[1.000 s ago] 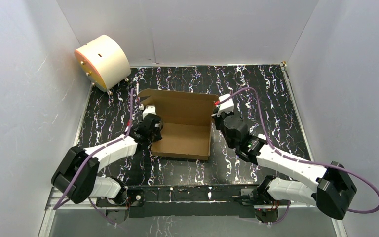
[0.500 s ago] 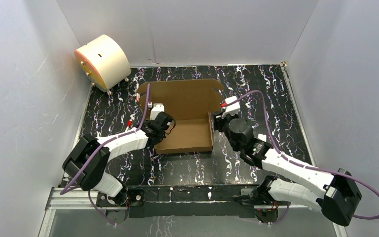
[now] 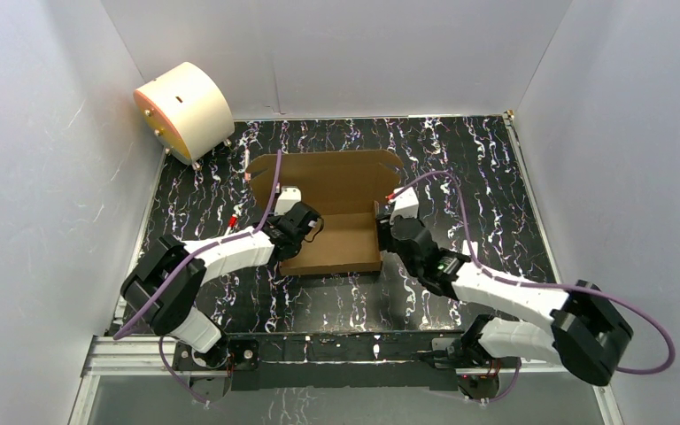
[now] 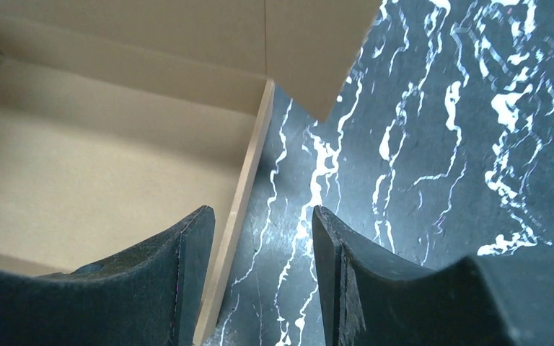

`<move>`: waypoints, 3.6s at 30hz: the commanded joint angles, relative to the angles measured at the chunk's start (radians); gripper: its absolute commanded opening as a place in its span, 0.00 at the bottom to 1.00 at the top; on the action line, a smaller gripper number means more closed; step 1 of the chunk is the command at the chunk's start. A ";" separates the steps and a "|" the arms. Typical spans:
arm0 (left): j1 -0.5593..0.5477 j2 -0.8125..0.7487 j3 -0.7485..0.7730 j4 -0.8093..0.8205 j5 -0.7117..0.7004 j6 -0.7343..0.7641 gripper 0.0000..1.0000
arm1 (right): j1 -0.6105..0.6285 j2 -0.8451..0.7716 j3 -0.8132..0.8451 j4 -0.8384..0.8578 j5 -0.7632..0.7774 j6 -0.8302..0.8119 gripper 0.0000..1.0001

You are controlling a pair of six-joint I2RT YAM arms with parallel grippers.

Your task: Fold the paper box

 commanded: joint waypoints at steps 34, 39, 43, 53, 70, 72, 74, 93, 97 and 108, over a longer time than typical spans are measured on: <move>-0.033 0.074 0.031 0.016 -0.003 -0.019 0.00 | -0.013 0.276 0.003 0.107 0.044 0.150 0.18; -0.031 0.023 0.003 0.038 0.014 -0.017 0.03 | -0.013 0.219 -0.027 0.110 0.017 0.142 0.24; -0.019 -0.057 -0.029 0.063 0.030 -0.011 0.11 | -0.013 0.150 -0.052 0.104 0.013 0.124 0.31; 0.005 -0.219 -0.078 0.063 0.117 -0.022 0.35 | -0.013 -0.012 -0.022 -0.058 0.012 0.078 0.47; 0.289 -0.550 -0.178 0.195 0.366 -0.041 0.71 | -0.203 -0.107 0.162 -0.324 -0.277 -0.203 0.67; 0.339 -0.563 -0.174 0.206 0.414 -0.066 0.72 | -0.276 -0.109 0.181 -0.322 -0.370 -0.248 0.68; 0.378 -0.571 -0.172 0.221 0.475 -0.084 0.73 | -0.336 -0.117 0.194 -0.298 -0.471 -0.289 0.70; 0.520 -0.508 0.147 -0.145 0.778 0.227 0.76 | -0.594 0.067 0.329 -0.114 -0.943 -0.425 0.69; 0.527 -0.494 0.149 -0.120 0.830 0.310 0.76 | -0.614 0.081 0.322 -0.099 -0.963 -0.423 0.67; 0.616 -0.383 0.186 0.012 1.063 0.367 0.73 | -0.626 0.125 0.305 -0.037 -1.065 -0.404 0.58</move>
